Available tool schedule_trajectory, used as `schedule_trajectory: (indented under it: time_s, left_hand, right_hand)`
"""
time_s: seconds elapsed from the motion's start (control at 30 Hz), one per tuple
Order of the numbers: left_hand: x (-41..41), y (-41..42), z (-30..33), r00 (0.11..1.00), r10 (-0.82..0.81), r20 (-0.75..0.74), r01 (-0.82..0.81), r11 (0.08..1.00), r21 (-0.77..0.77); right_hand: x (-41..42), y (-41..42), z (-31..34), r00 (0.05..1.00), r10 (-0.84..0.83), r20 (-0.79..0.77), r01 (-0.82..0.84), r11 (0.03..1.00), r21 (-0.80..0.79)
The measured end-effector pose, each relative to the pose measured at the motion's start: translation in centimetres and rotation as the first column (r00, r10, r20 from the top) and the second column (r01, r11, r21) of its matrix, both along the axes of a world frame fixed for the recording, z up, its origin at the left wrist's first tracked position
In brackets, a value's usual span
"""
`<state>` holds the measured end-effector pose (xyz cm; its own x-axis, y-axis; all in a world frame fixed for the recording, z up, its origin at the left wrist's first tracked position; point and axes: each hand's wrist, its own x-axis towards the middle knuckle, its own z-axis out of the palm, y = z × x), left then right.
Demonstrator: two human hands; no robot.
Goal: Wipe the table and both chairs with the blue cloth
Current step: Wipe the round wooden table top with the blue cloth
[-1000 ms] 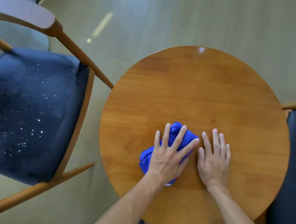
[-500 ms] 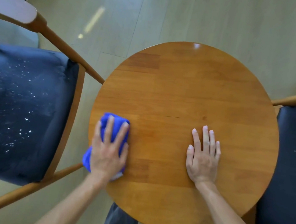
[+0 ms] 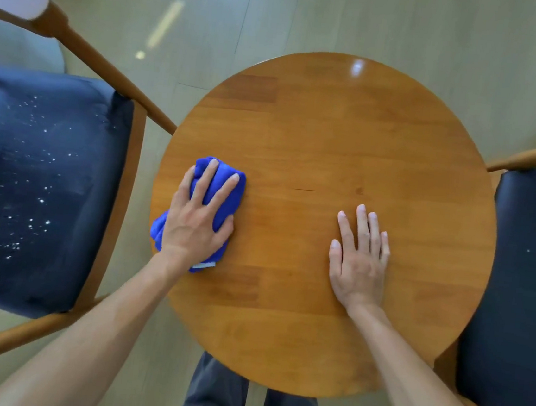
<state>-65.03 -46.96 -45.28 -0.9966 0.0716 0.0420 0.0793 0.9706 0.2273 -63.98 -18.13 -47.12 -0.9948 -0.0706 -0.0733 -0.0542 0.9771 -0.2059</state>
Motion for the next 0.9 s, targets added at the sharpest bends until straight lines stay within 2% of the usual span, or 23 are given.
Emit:
schedule_trajectory:
  time_s: [0.13, 0.27, 0.37, 0.47, 0.57, 0.7, 0.8, 0.9]
  left_hand:
    - [8.0, 5.3, 0.1, 0.998, 0.058, -0.036, -0.058, 0.998, 0.000]
    - [17.9, 14.8, 0.3, 0.994, -0.106, 0.033, 0.103, 0.992, 0.079]
    - [17.6, 20.4, 0.3, 0.982, -0.165, 0.096, 0.150, 0.978, 0.147]
    - [12.3, 23.7, 0.7, 0.984, -0.133, 0.119, 0.108, 0.975, 0.196]
    - [6.9, 25.9, 1.0, 0.983, -0.087, 0.163, 0.042, 0.964, 0.262]
    - [4.6, 24.7, 2.3, 0.967, -0.143, 0.209, 0.048, 0.914, 0.403]
    - [6.2, 21.9, 3.3, 0.979, -0.038, 0.200, -0.040, 0.927, 0.372]
    - [8.4, 20.2, 3.9, 0.950, 0.106, 0.293, -0.207, 0.918, 0.337]
  right_hand:
    - [-0.2, 1.2, 0.3, 0.998, 0.056, 0.039, -0.053, 0.996, -0.069]
    - [-0.4, 2.9, 0.7, 0.988, 0.138, 0.075, -0.120, 0.972, -0.204]
    - [-0.4, 3.6, 1.9, 0.988, 0.105, 0.114, -0.048, 0.905, -0.423]
    - [1.3, 5.1, 3.6, 0.987, -0.080, 0.141, 0.147, 0.808, -0.570]
    - [4.8, 6.9, 4.8, 0.951, -0.245, 0.189, 0.309, 0.756, -0.577]
    - [7.7, 8.2, 5.7, 0.931, -0.291, 0.222, 0.365, 0.773, -0.518]
    - [7.4, 7.8, 6.3, 0.935, -0.306, 0.179, 0.354, 0.775, -0.524]
    - [6.5, 6.6, 7.1, 0.917, -0.324, 0.231, 0.398, 0.781, -0.482]
